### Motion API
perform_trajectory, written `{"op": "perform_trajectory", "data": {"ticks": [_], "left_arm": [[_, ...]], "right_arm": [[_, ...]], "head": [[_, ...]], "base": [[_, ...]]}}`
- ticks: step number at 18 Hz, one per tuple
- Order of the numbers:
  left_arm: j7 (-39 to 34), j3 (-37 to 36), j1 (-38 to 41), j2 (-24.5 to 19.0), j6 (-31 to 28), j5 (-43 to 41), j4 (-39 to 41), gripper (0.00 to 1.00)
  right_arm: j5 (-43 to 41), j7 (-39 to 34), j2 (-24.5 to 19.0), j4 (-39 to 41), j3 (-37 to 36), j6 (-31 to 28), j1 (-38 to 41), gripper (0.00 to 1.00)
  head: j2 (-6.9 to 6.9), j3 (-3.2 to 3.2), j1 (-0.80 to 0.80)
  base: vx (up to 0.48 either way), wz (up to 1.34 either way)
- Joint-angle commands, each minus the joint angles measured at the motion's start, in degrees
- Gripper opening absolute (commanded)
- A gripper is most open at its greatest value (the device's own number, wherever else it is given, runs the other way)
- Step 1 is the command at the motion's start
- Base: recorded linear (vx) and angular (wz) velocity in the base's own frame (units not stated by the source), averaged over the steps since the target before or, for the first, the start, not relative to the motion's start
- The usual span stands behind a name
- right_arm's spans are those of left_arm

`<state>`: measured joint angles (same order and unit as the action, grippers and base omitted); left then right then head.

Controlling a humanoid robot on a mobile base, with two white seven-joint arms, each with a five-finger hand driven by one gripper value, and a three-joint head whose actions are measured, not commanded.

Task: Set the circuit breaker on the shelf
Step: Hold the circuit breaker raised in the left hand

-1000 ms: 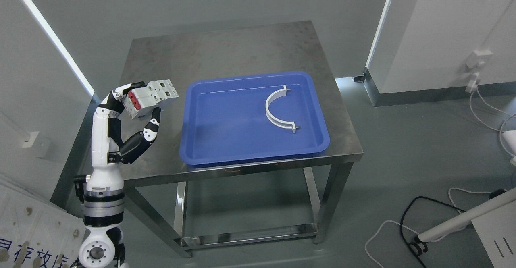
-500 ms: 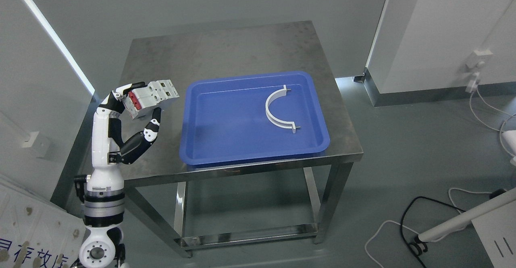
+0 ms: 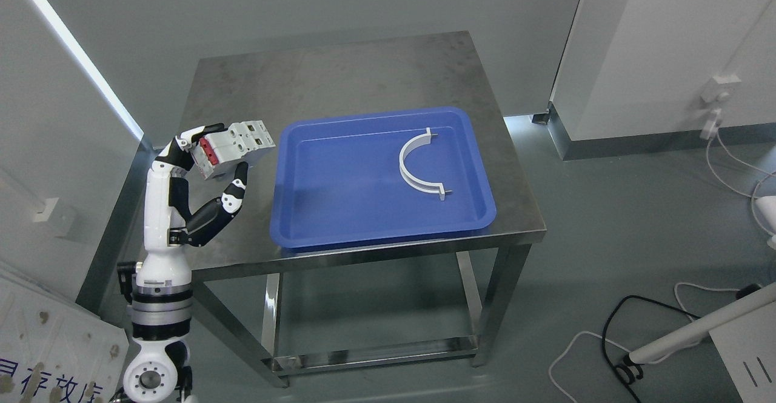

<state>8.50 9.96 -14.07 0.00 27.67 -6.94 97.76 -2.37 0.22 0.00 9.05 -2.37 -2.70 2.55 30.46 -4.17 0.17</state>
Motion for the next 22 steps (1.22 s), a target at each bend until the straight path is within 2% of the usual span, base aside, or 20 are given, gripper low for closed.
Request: {"op": "perform_trajectory", "data": {"ticks": [1,22], "left_arm": [[-0.2,-2.3,0.0,-1.0,-0.1,0.3,0.0,0.12],[0.1,0.0,0.5,-1.0,0.1,0.8,0.1,0.13]], "right_arm": [[0.0,0.0,1.0,0.0,0.0,0.0,0.0,1.00],[0.0,0.0,1.0,0.0,0.0,0.0,0.0,1.00]], "head": [[0.00,0.00,0.00],[0.00,0.01,0.00]], "base": [[0.000,0.00],[0.000,0.00]]}}
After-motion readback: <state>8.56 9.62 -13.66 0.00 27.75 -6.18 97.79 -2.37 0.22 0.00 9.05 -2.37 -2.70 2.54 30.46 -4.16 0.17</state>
